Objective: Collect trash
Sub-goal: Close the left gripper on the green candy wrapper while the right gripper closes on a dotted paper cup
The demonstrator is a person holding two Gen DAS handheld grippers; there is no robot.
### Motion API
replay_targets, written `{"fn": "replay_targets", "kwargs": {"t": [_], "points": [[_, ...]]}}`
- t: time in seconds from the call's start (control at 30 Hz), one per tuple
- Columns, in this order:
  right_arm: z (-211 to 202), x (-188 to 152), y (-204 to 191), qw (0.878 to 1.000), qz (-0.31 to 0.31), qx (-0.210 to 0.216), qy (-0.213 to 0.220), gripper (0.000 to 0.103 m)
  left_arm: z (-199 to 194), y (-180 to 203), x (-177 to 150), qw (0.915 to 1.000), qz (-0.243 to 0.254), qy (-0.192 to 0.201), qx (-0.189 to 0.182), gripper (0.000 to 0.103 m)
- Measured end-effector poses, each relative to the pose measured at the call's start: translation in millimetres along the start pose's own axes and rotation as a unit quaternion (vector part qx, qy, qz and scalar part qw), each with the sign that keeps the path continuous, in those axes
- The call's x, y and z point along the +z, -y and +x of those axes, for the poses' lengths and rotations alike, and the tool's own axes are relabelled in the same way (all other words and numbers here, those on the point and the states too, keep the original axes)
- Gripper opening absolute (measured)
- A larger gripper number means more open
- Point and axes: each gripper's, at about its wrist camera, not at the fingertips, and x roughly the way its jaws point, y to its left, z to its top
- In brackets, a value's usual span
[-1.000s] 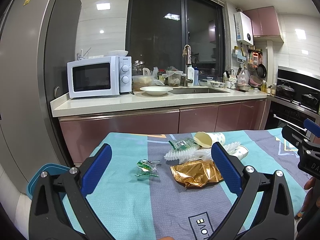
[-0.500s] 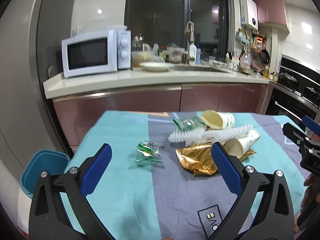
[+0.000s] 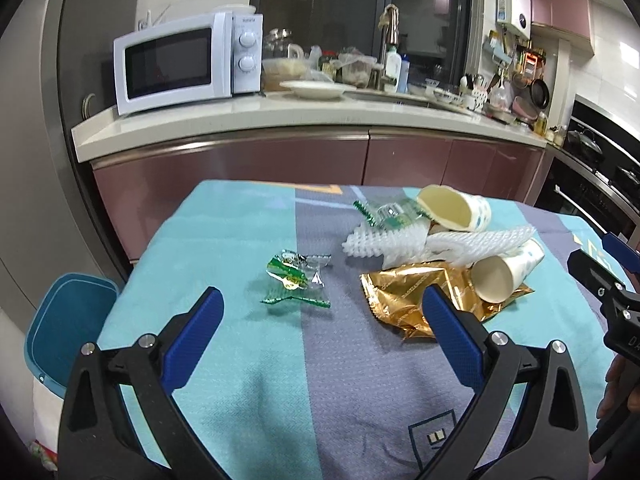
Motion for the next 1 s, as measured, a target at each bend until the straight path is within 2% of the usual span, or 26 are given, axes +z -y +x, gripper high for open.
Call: {"fn": "replay_targets", "kwargs": {"t": [0.2,0.5,0.53,1.0], "points": [[7.3,0.1,2.7,1.0,0.003,0.002,-0.01,0.097,15.9,0.1,3.8,0.9999,-0.002,-0.016,-0.001,0.097],[29.7,1.7,3.7,0.999,0.004,0.017,-0.032,0.097,44.0,-7.7,9.9,0.9987,0.003,-0.046,0.023,0.096],[32.2,1.6,4.1,0.999,0.004,0.018,-0.035,0.097,47.5,-8.3,9.9,0.9985,0.003,-0.05,0.023,0.093],[78.5,-0.1,6.6,0.995,-0.03,0.03,-0.087,0.097,87.9,-15.0,6.3,0.9943,0.001,-0.106,0.009,0.089]]}}
